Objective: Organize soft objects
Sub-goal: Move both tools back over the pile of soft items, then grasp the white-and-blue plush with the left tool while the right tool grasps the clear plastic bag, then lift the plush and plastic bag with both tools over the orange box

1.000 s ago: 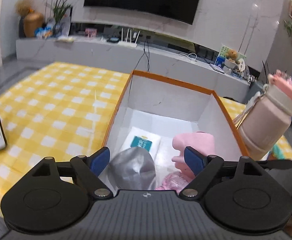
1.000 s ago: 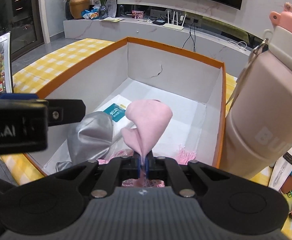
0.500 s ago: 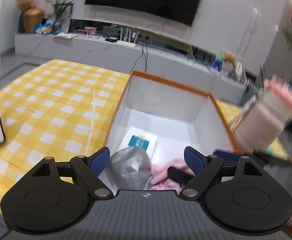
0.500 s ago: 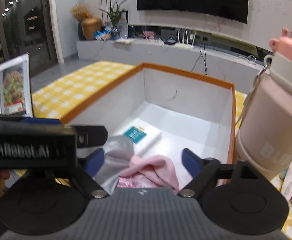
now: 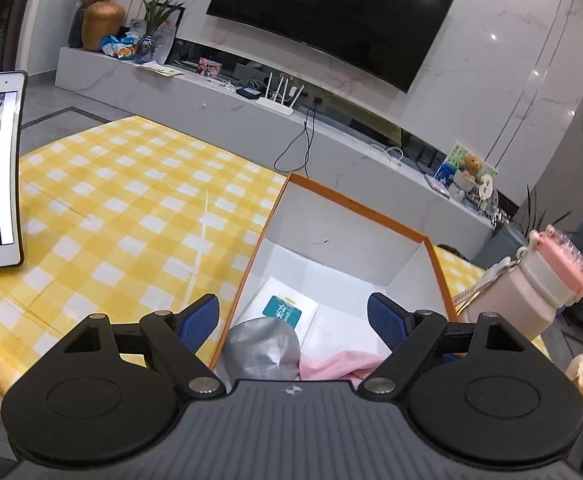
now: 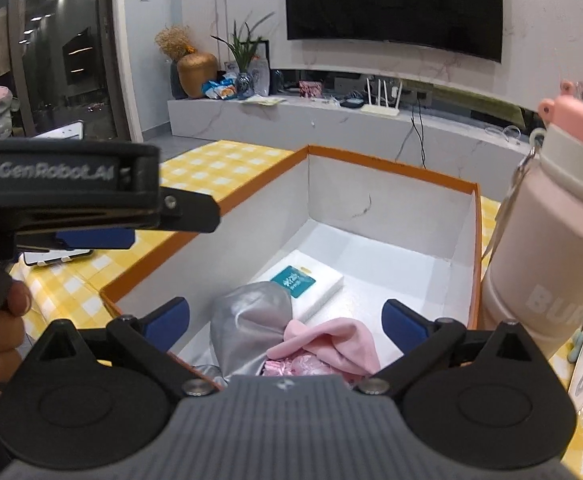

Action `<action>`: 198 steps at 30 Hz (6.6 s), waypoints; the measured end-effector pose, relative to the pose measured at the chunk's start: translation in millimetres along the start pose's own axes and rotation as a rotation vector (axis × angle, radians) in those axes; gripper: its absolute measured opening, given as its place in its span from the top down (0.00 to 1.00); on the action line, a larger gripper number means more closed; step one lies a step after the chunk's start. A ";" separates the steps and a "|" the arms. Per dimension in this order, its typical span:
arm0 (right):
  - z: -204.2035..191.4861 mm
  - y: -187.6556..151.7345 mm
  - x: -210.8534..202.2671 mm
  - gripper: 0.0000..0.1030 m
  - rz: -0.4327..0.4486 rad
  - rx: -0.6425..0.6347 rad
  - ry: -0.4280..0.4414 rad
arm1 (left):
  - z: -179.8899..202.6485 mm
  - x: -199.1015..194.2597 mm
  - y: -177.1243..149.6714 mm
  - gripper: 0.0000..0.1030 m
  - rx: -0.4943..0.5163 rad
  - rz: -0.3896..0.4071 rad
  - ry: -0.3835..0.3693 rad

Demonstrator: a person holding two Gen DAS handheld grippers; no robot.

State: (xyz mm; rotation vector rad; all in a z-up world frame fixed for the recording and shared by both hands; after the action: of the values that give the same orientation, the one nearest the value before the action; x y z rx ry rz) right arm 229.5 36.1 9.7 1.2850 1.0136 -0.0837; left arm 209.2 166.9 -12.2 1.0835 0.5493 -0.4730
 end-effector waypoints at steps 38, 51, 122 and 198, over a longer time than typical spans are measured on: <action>255.9 -158.6 -118.7 0.03 -0.065 0.531 -0.433 | 201.5 13.5 -141.8 0.05 0.320 -0.172 -0.172; 321.4 -159.2 -103.4 0.07 -0.060 0.502 -0.505 | 236.5 50.8 -194.9 0.05 0.462 -0.264 -0.289; 326.7 -192.3 -86.7 0.81 -0.272 0.469 -0.289 | 218.8 103.8 -196.5 0.79 0.601 -0.188 -0.077; 333.8 78.0 -31.5 1.00 -0.198 0.699 -0.100 | 244.2 102.5 84.2 0.95 0.368 -0.486 -0.188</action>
State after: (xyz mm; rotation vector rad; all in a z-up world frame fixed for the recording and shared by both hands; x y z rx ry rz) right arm 447.1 -224.4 67.1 1.7785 1.0618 -0.6978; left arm 384.6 -32.6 69.5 1.2366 0.5708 -1.1242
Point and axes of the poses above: each gripper's, at about its wrist camera, not at the fingertips, and x roughly the way its jaws point, z to its right, y to its top, the point moved 10 cm from there along x, roughly the way its jaws point, and after that the axes turned 5 degrees about -z, right-handed, at the moved point
